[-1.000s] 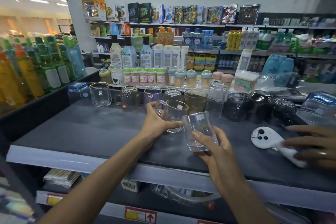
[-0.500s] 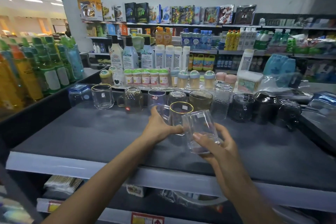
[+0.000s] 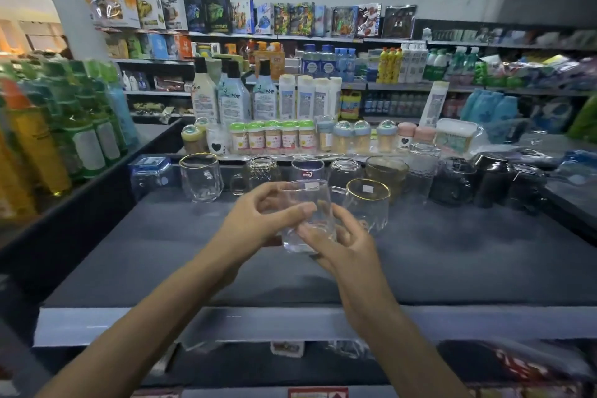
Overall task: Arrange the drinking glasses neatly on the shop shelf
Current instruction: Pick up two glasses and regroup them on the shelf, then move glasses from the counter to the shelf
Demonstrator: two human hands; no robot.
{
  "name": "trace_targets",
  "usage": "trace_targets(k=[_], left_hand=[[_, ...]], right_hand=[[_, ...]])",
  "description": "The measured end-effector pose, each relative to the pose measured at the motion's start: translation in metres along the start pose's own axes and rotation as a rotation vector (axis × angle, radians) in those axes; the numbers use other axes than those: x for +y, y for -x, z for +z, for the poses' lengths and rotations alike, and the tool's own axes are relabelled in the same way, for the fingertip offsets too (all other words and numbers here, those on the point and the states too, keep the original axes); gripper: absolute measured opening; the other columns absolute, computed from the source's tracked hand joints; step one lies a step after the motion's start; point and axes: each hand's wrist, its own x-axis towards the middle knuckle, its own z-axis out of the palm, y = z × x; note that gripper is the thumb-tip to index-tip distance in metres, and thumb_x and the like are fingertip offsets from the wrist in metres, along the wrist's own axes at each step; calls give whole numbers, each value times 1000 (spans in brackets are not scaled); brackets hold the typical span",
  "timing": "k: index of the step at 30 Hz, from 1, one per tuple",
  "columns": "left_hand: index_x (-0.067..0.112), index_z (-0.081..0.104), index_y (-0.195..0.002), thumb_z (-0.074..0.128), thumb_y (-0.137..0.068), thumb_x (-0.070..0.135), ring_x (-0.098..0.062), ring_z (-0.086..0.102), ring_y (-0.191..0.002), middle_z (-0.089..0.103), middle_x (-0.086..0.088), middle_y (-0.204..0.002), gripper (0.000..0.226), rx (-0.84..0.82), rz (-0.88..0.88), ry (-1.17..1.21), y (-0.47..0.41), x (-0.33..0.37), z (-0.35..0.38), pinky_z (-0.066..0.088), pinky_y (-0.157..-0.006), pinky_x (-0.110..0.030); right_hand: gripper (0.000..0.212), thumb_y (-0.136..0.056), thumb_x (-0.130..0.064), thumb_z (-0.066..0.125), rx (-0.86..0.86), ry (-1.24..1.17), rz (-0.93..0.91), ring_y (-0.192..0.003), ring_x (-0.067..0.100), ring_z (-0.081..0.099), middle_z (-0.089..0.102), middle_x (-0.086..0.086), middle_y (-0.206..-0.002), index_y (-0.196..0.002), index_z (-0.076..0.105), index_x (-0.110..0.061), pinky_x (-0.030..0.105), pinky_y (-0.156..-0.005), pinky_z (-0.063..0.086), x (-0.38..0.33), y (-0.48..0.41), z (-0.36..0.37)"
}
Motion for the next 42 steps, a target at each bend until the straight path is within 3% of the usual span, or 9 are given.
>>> trace_targets(k=[3,6,11,14,20,26,29,35,42], left_hand=[[24,70,-120,90,-76,26,-17,77,-94,79,4,-101,48,40,21,-52,-13,-3,-5,63,-86,-40],[23,70,-115,95,-69,22,-8,76,-82,79,5,-91,52,125,52,-105,-29,-11,0,60,-72,-27],[20,62,-121,98,-65,25,-17,73,-87,72,1,-95,66,237,65,-170,-60,-29,10,59,-78,-34],[23,61,-118,97,-66,27,-11,70,-86,71,1,-95,64,255,69,-173,-70,-34,14,56,-75,-29],[20,63,-118,99,-54,36,-18,74,-90,75,0,-93,76,271,43,-180,-81,-48,23,60,-84,-40],[22,63,-119,92,-48,45,-16,74,-92,76,1,-98,80,268,35,-189,-82,-52,24,60,-91,-47],[20,62,-126,96,-56,42,-18,72,-100,72,3,-104,81,271,64,-243,-73,-48,23,58,-94,-46],[25,62,-125,86,-81,31,-10,63,-109,65,5,-119,50,370,399,-406,-18,-32,30,55,-97,-41],[21,65,-118,73,-94,16,-15,68,-101,68,3,-108,26,150,530,-296,54,4,158,57,-86,-36]], right_hand=[[47,-82,-19,85,42,135,-58,-94,4,74,77,-6,-102,-124,65,-30,19,-75,58,1,-6,6],[62,-79,-22,88,130,335,-68,-103,8,70,67,-8,-115,-132,57,-31,19,-78,55,12,-10,6],[58,-79,-24,86,190,519,-133,-106,6,64,59,-21,-111,-127,58,-37,36,-92,57,20,-4,-11],[48,-80,-23,85,185,578,-158,-101,3,64,62,-19,-108,-121,63,-35,31,-89,57,21,1,-22],[38,-84,-19,81,190,585,-155,-95,1,63,65,-15,-107,-118,66,-29,11,-75,51,22,5,-36],[36,-86,-19,80,174,575,-160,-95,4,63,66,-13,-105,-117,66,-30,13,-78,53,21,9,-41],[35,-87,-19,79,172,562,-168,-96,5,64,66,-12,-106,-118,66,-31,14,-79,54,18,13,-42],[32,-89,-21,79,167,480,-220,-95,6,66,68,-12,-104,-118,68,-27,23,-83,57,2,31,-64],[34,-91,-31,77,185,510,-277,-105,4,65,67,-14,-111,-122,65,-32,27,-90,57,-32,83,-160]])
